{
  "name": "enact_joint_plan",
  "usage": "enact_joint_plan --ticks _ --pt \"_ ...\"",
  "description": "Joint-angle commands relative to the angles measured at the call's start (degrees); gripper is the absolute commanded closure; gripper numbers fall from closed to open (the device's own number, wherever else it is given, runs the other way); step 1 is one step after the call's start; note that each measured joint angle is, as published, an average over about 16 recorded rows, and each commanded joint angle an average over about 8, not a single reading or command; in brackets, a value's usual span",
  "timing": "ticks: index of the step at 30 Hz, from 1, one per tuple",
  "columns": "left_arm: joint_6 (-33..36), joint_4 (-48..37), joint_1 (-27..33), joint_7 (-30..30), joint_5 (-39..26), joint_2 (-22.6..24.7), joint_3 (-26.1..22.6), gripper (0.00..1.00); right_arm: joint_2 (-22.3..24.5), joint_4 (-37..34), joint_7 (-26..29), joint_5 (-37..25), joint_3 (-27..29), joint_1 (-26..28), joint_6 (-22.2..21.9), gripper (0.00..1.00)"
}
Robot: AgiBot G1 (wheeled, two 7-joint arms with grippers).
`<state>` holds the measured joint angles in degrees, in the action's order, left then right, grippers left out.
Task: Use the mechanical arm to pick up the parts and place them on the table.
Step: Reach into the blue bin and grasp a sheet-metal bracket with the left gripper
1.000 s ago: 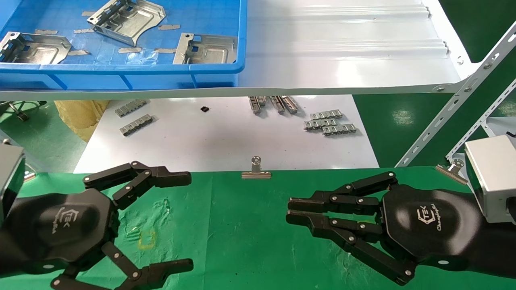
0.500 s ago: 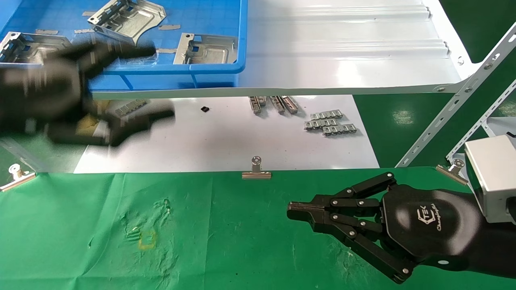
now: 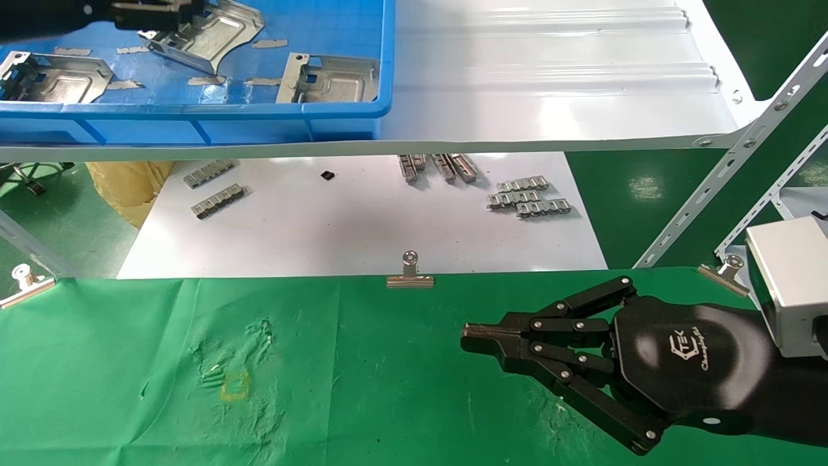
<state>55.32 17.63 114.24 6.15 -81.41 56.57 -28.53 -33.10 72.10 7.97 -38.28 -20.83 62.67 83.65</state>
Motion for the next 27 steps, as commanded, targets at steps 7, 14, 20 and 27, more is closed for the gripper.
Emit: enact_joint_plan --ticks 7,14,20,27 --pt "-4.22 -10.35 4.34 -2.50 -3.49 3.92 -1.85 1.00 0.00 0.00 0.00 0.00 0.00 0.00 0.00 0.00" --pt "-5.07 -13.78 5.41 -3.75 -3.08 4.55 -1.53 1.00 0.00 0.00 0.00 0.00 -0.01 0.00 0.00 0.00" --pt "-5.68 -15.54 5.64 -4.23 -2.86 4.74 -1.36 1.00 0.00 0.00 0.00 0.01 -0.01 0.00 0.00 0.00" --pt "-5.84 -16.88 5.67 -3.93 -2.37 4.79 -1.02 1.00 0.00 0.00 -0.01 0.01 -0.01 0.00 0.00 0.00"
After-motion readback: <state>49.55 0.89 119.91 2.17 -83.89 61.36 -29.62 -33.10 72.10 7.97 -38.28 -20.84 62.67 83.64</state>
